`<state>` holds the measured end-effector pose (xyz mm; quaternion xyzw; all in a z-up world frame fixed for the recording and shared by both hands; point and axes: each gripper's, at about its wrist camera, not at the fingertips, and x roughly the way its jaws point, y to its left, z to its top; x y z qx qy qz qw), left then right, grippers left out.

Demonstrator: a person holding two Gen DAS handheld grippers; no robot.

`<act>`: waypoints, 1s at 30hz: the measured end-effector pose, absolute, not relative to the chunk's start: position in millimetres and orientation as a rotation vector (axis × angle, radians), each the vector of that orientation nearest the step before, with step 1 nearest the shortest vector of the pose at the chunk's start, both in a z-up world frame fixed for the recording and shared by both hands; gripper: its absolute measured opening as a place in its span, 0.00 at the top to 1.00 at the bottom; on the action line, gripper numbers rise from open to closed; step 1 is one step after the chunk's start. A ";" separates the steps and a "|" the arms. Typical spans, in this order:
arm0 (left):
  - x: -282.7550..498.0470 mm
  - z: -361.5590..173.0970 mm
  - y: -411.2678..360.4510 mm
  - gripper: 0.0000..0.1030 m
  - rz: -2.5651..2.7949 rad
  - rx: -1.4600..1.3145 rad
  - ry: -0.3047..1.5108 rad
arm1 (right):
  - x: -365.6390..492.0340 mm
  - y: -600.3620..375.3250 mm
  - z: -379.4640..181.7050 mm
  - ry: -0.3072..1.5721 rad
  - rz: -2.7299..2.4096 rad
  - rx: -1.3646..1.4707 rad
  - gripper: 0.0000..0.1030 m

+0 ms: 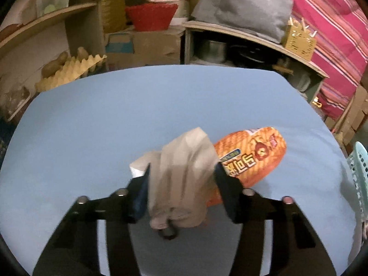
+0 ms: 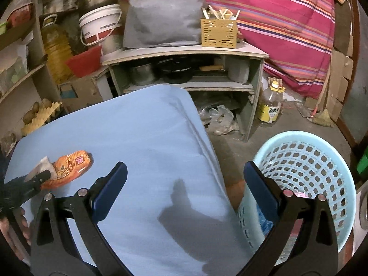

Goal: Collect trash
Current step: 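Grasp the white cloth with the left tool and lift it, then grasp the orange snack bag with the right tool while the left tool holds the cloth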

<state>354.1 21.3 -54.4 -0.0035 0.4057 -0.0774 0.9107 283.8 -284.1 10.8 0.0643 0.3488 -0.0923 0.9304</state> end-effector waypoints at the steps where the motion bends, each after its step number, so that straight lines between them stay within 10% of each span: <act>1: 352.7 -53.0 22.1 0.58 -0.164 -0.006 0.831 | 284.5 -280.6 10.6 0.716 -0.183 0.127 0.04; 30: 296.6 -0.6 153.6 0.63 -0.029 -0.085 0.700 | 317.2 -129.9 -5.1 0.748 0.029 0.000 0.04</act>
